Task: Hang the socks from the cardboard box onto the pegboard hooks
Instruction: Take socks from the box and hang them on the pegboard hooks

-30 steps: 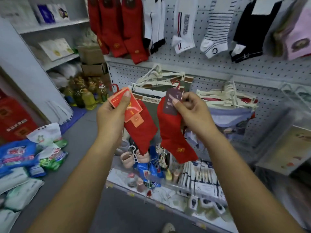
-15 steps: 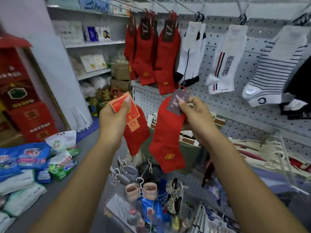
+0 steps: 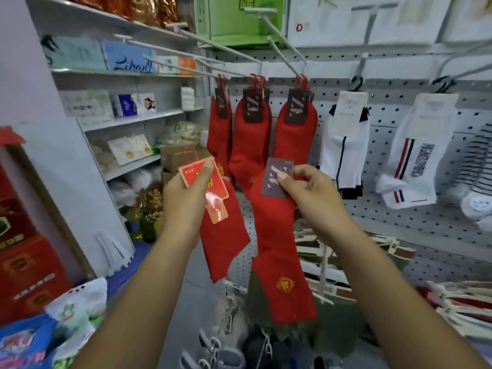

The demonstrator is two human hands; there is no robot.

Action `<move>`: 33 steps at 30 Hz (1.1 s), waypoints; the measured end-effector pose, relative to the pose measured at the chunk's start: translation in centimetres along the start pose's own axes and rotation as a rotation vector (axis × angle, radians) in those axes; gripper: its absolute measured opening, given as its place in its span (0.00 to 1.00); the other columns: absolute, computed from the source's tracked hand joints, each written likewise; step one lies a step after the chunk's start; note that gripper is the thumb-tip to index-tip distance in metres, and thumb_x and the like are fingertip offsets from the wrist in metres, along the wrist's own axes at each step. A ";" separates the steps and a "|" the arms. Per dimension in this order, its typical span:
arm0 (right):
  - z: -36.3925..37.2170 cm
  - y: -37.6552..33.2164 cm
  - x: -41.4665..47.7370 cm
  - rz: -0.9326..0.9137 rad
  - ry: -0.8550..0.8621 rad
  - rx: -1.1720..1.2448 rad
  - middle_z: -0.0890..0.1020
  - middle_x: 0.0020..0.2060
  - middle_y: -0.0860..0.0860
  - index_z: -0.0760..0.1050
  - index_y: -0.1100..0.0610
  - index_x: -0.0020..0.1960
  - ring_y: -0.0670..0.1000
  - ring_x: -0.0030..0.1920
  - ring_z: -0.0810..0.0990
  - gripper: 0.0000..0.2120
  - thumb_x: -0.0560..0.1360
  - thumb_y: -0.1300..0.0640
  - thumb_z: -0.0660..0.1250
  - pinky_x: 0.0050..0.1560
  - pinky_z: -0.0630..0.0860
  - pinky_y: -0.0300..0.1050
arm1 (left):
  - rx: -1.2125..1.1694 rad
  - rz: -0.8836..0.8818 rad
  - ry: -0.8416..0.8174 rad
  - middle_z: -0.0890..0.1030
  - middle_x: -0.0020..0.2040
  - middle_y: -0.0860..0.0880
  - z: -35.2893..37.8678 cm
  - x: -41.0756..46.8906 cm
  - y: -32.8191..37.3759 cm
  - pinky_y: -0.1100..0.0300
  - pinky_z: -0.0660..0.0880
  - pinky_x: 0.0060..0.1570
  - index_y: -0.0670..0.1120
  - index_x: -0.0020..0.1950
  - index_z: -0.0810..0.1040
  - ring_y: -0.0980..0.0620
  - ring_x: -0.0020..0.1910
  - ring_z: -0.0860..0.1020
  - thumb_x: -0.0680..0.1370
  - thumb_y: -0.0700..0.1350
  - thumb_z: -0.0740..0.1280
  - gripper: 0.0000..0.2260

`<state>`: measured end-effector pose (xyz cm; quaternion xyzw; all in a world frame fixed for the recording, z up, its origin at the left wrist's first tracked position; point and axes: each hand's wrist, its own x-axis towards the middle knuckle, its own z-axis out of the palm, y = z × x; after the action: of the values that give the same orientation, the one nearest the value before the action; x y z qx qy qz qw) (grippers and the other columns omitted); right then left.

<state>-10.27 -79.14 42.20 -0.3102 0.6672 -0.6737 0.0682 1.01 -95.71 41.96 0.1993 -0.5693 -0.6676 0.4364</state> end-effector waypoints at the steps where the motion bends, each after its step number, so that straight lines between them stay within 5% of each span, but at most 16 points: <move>1: 1.1 -0.7 1.2 -0.051 0.029 -0.008 0.87 0.40 0.57 0.78 0.54 0.53 0.58 0.43 0.87 0.09 0.79 0.49 0.69 0.45 0.83 0.58 | -0.011 0.002 -0.022 0.88 0.40 0.47 -0.1 1.6 0.5 0.59 0.82 0.37 0.46 0.50 0.85 0.51 0.39 0.86 0.79 0.50 0.72 0.08; 5: 4.9 -3.1 6.0 -0.260 0.172 -0.108 0.87 0.37 0.53 0.77 0.52 0.53 0.59 0.41 0.86 0.06 0.80 0.51 0.68 0.38 0.80 0.52 | -0.033 0.044 -0.074 0.87 0.47 0.43 0.2 7.7 2.6 0.50 0.83 0.46 0.46 0.52 0.85 0.46 0.44 0.86 0.76 0.50 0.75 0.09; 9: 6.5 -4.6 10.3 -0.363 0.301 -0.226 0.84 0.31 0.45 0.77 0.50 0.52 0.48 0.33 0.83 0.03 0.79 0.52 0.69 0.31 0.72 0.42 | -0.048 0.132 -0.175 0.85 0.35 0.53 1.9 12.0 5.3 0.61 0.80 0.35 0.49 0.42 0.84 0.55 0.34 0.82 0.75 0.48 0.77 0.04; 15: 6.4 -5.3 14.6 -0.429 0.408 -0.485 0.86 0.53 0.51 0.78 0.53 0.65 0.51 0.53 0.84 0.17 0.78 0.50 0.70 0.56 0.80 0.49 | -0.125 0.188 -0.283 0.85 0.36 0.54 4.2 14.4 8.0 0.55 0.82 0.43 0.52 0.38 0.83 0.53 0.36 0.83 0.74 0.45 0.77 0.07; 19: 6.2 -4.9 15.8 -0.483 0.351 -0.641 0.84 0.58 0.46 0.79 0.50 0.66 0.48 0.57 0.82 0.17 0.78 0.50 0.69 0.56 0.77 0.42 | -0.145 0.190 -0.324 0.84 0.34 0.54 4.9 14.1 8.0 0.57 0.81 0.40 0.49 0.42 0.80 0.54 0.34 0.81 0.77 0.44 0.74 0.06; 22: 5.9 -4.3 16.8 -0.443 0.379 -0.680 0.84 0.58 0.47 0.78 0.51 0.68 0.49 0.51 0.82 0.19 0.78 0.49 0.69 0.53 0.77 0.42 | -0.167 0.160 -0.352 0.84 0.33 0.55 4.8 14.1 7.8 0.56 0.81 0.41 0.50 0.42 0.80 0.55 0.34 0.82 0.77 0.45 0.75 0.06; 27: 5.8 -3.9 16.3 -0.345 0.413 -0.670 0.81 0.39 0.49 0.75 0.52 0.70 0.44 0.39 0.77 0.22 0.78 0.46 0.69 0.41 0.72 0.38 | -0.169 0.108 -0.426 0.86 0.37 0.54 3.7 13.9 7.3 0.58 0.82 0.41 0.50 0.44 0.84 0.56 0.37 0.84 0.76 0.48 0.75 0.03; 30: 6.2 -4.0 13.7 -0.267 0.474 -0.556 0.82 0.45 0.47 0.73 0.55 0.72 0.46 0.48 0.80 0.23 0.79 0.48 0.68 0.52 0.75 0.39 | -0.159 0.061 -0.451 0.88 0.45 0.50 2.8 13.0 6.4 0.55 0.83 0.45 0.48 0.52 0.86 0.53 0.42 0.85 0.75 0.50 0.75 0.08; 33: 6.9 -4.2 8.9 -0.281 0.510 -0.389 0.82 0.47 0.42 0.79 0.52 0.62 0.37 0.49 0.80 0.13 0.80 0.50 0.68 0.52 0.75 0.31 | -0.171 0.011 -0.500 0.87 0.49 0.44 2.0 11.6 5.4 0.56 0.83 0.44 0.45 0.56 0.86 0.49 0.45 0.86 0.76 0.50 0.74 0.12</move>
<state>-12.48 -89.16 48.52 -0.2277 0.7294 -0.5928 -0.2544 -4.85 -103.79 50.21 -0.0125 -0.6020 -0.7395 0.3010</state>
